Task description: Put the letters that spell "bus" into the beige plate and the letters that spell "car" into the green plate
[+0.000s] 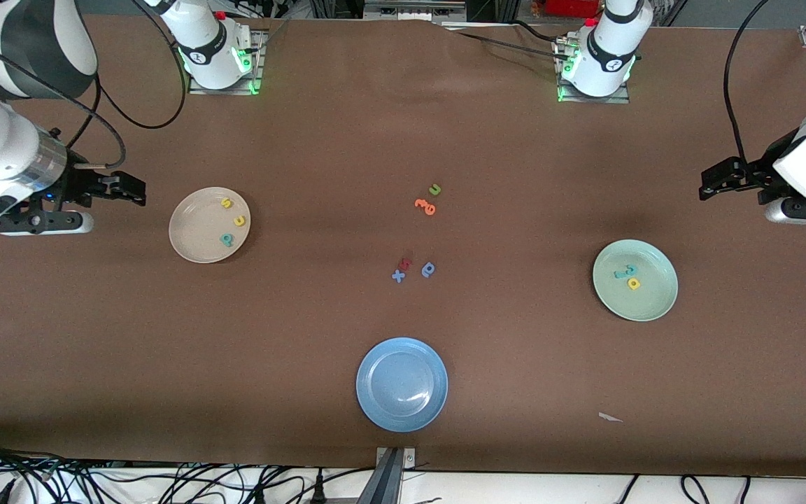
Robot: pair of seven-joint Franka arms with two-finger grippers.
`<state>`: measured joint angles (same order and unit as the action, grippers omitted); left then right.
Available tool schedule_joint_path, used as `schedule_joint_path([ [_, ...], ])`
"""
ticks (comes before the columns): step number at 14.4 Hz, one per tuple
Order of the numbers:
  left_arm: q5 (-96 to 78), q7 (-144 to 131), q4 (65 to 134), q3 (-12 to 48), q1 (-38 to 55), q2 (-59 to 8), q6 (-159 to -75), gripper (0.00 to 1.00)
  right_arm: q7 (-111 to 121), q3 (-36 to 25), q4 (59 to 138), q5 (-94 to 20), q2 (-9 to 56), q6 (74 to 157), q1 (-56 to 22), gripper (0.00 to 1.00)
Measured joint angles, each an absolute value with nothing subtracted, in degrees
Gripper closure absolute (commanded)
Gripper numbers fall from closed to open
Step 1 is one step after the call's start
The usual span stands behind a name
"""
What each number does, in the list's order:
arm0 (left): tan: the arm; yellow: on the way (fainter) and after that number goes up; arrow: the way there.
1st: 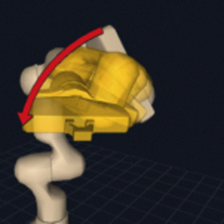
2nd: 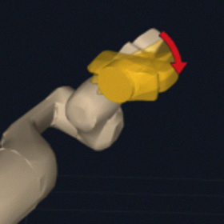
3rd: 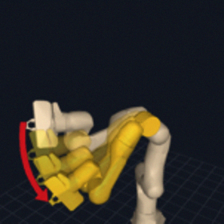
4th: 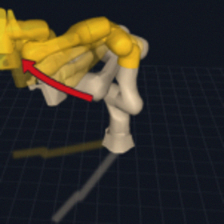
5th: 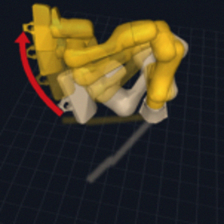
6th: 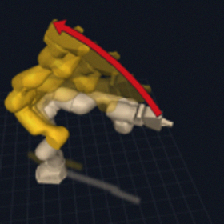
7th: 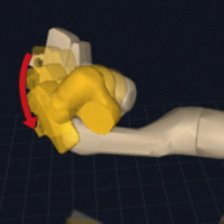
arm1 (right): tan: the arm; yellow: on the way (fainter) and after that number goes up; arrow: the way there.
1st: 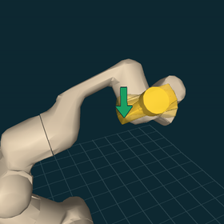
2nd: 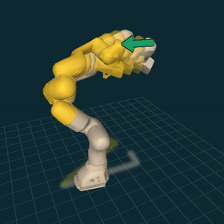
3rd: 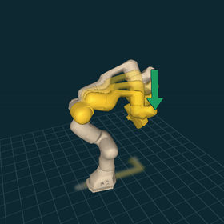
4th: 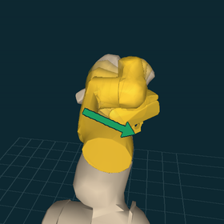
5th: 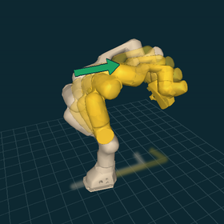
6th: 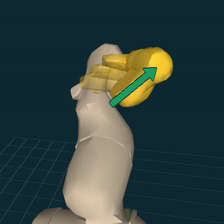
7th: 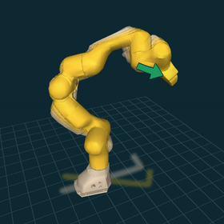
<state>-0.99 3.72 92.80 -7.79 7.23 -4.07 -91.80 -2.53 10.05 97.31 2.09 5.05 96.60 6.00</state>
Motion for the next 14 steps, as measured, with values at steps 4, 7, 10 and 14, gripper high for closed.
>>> schedule_joint_path([
  [4,-1.0,3.7,92.8,-7.8,7.3,-4.1,-91.8,0.00,-2.5,1.5,92.2,1.3,5.1,91.3,-1.6,0.00],
  [7,-1.0,3.7,92.8,-7.8,7.3,-4.1,-91.8,0.00,-2.5,0.7,90.7,1.2,5.3,89.5,-1.9,0.00],
  [10,-1.0,3.7,92.8,-7.8,7.3,-4.1,-91.8,0.00,-2.5,0.4,89.7,0.9,6.0,89.0,-1.9,0.00],
  [14,-1.0,3.7,92.8,-7.8,7.3,-4.1,-91.8,0.00,-2.5,0.0,89.3,0.9,6.6,89.0,-1.8,0.00],
])
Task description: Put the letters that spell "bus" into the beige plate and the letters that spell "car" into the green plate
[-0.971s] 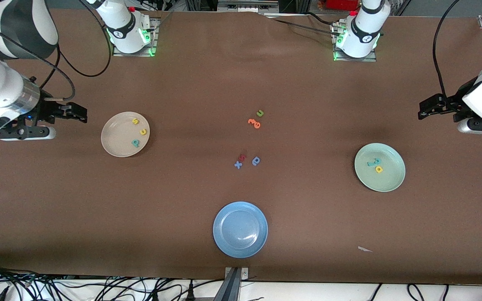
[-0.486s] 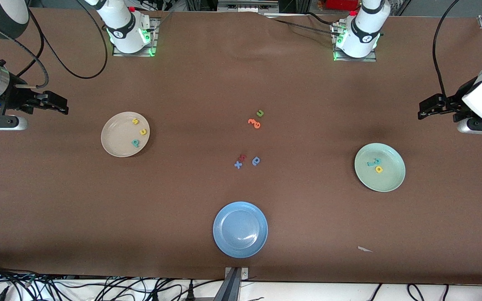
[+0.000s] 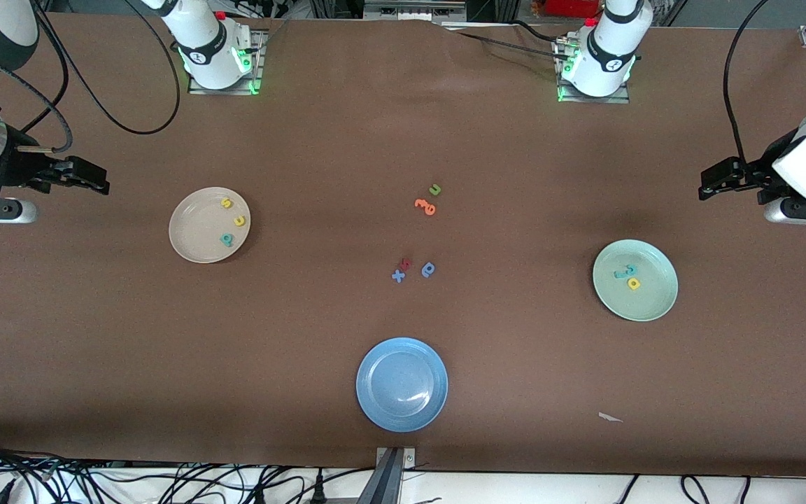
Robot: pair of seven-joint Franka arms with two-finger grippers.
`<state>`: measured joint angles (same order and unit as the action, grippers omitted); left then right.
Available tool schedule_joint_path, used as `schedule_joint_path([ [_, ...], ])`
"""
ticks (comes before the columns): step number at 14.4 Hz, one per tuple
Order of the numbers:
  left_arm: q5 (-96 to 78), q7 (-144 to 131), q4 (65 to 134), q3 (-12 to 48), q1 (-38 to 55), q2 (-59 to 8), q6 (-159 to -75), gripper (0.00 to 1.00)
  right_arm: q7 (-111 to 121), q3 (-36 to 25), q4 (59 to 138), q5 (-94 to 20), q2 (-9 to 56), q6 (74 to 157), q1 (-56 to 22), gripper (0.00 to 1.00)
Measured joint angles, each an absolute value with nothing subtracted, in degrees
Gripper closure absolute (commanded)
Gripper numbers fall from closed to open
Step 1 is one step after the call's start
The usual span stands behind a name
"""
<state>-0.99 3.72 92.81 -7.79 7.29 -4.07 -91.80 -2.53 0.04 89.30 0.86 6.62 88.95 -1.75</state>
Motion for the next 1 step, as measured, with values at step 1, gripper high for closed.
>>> schedule_joint_path([
  [1,-1.0,3.7,92.8,-7.8,7.3,-4.1,-91.8,0.00,-2.5,-0.1,89.2,0.9,6.6,88.9,-1.7,0.00],
])
